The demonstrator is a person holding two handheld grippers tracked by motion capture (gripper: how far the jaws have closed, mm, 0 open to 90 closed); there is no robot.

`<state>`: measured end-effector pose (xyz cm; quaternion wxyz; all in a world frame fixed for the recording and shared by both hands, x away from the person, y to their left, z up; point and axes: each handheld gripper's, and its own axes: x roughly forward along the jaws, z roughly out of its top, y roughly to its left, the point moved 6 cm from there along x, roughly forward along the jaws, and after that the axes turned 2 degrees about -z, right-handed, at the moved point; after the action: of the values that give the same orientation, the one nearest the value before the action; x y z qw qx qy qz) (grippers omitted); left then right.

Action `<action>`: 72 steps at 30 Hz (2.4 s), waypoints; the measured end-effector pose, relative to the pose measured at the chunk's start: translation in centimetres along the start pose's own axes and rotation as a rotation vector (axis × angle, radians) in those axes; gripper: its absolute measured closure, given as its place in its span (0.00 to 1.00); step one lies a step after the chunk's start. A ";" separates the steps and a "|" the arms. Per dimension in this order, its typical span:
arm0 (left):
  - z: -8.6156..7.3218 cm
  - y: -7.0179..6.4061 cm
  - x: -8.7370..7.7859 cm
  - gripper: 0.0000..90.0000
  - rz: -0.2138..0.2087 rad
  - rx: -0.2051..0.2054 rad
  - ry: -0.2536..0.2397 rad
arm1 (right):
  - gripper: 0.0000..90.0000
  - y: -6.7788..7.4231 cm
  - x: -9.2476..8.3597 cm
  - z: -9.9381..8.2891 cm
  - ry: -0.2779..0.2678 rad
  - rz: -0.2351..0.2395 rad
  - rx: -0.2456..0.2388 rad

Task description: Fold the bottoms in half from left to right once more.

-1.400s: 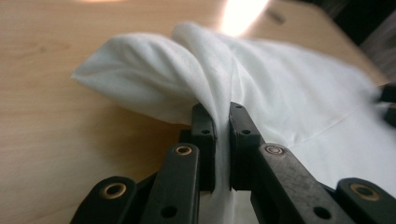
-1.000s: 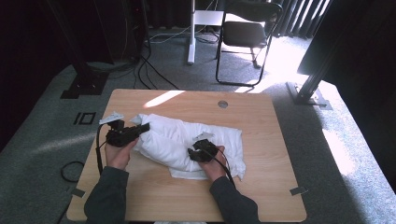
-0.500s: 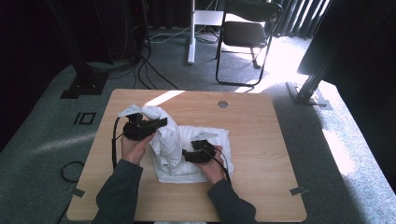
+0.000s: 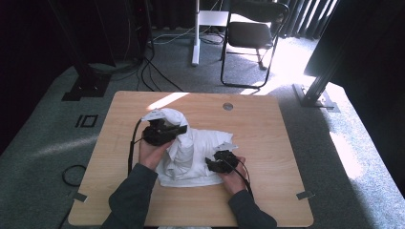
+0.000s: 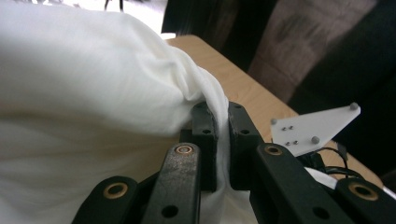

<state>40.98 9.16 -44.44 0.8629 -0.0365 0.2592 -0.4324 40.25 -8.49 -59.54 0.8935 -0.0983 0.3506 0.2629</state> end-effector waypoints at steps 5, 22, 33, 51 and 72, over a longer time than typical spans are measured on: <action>-1.1 -0.9 2.7 0.95 -0.021 0.010 0.060 | 0.41 0.1 -1.0 0.3 -0.043 0.112 0.012; -4.7 -3.3 8.6 0.94 -0.040 0.101 0.206 | 0.42 -5.8 -3.4 -2.9 -0.024 -0.013 0.095; -3.0 -6.7 7.4 0.95 -0.136 0.118 0.150 | 0.45 -4.0 -1.6 -1.7 0.011 -0.030 0.016; -9.8 -4.8 13.4 0.89 -0.096 0.142 0.334 | 0.41 -8.3 -7.0 -1.5 -0.124 -0.048 0.131; -8.8 -6.7 9.7 0.56 -0.189 0.189 0.236 | 0.61 -5.3 -7.4 4.3 -0.247 0.111 0.117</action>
<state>36.67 -0.97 -54.11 0.7816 0.0715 0.3121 -0.5353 41.02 -14.34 -51.38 0.9182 0.0068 0.2574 0.3010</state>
